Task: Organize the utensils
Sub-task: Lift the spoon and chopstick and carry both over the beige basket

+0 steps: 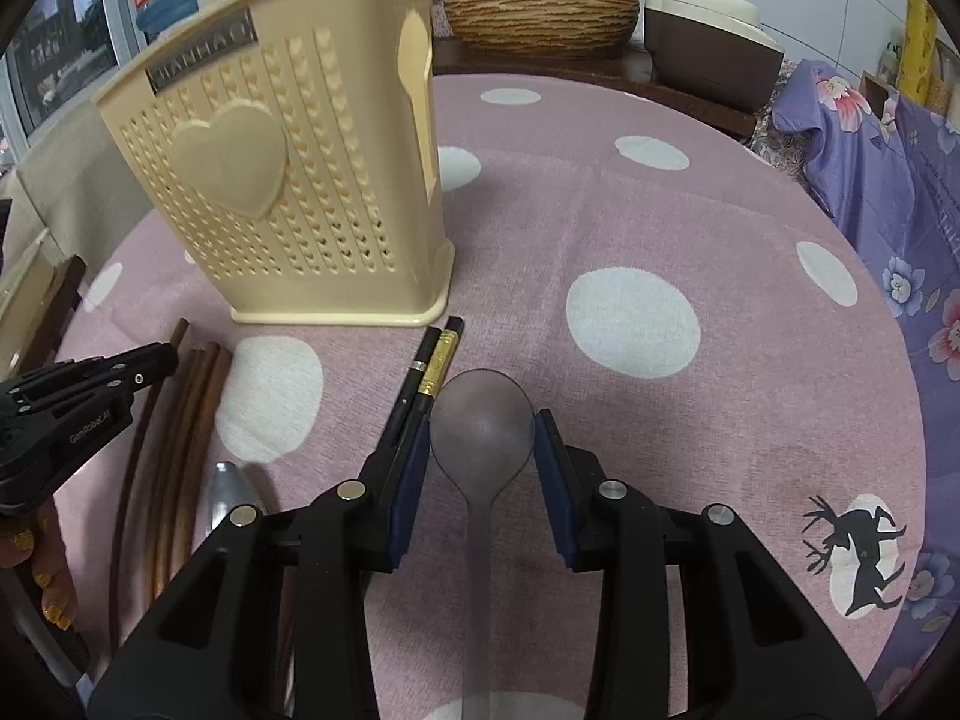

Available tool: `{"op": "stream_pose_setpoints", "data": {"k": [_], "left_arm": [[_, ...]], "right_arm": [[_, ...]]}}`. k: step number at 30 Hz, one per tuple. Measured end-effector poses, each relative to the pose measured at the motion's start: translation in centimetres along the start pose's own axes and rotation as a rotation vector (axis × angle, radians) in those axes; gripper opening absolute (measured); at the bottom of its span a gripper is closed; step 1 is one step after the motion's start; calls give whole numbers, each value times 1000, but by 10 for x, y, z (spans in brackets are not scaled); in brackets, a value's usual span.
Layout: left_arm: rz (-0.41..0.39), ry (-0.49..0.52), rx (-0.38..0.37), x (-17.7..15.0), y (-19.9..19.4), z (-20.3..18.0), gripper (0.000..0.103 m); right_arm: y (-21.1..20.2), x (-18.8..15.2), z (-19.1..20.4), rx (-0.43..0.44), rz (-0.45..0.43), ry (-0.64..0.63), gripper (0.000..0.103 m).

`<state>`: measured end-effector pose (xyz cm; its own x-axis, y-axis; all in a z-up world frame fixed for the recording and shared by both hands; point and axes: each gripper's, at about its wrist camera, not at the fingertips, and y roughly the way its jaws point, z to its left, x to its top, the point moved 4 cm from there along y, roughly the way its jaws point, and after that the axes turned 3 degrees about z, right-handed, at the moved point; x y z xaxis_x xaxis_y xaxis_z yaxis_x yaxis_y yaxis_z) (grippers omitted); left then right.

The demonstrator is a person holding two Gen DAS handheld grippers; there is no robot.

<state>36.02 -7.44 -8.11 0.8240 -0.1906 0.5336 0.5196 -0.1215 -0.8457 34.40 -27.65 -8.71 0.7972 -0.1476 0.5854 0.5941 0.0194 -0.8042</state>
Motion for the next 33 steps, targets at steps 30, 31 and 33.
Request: {"op": "stream_pose_setpoints", "data": {"k": [30, 31, 33], "left_arm": [[-395, -43, -117, 17, -163, 18, 8], [-404, -43, -116, 18, -166, 18, 8], [-420, -40, -114, 22, -172, 19, 8]], "right_arm": [[-128, 14, 7, 163, -212, -39, 36], [-129, 15, 7, 167, -215, -40, 36], [-133, 19, 9, 178, -221, -42, 36]]}}
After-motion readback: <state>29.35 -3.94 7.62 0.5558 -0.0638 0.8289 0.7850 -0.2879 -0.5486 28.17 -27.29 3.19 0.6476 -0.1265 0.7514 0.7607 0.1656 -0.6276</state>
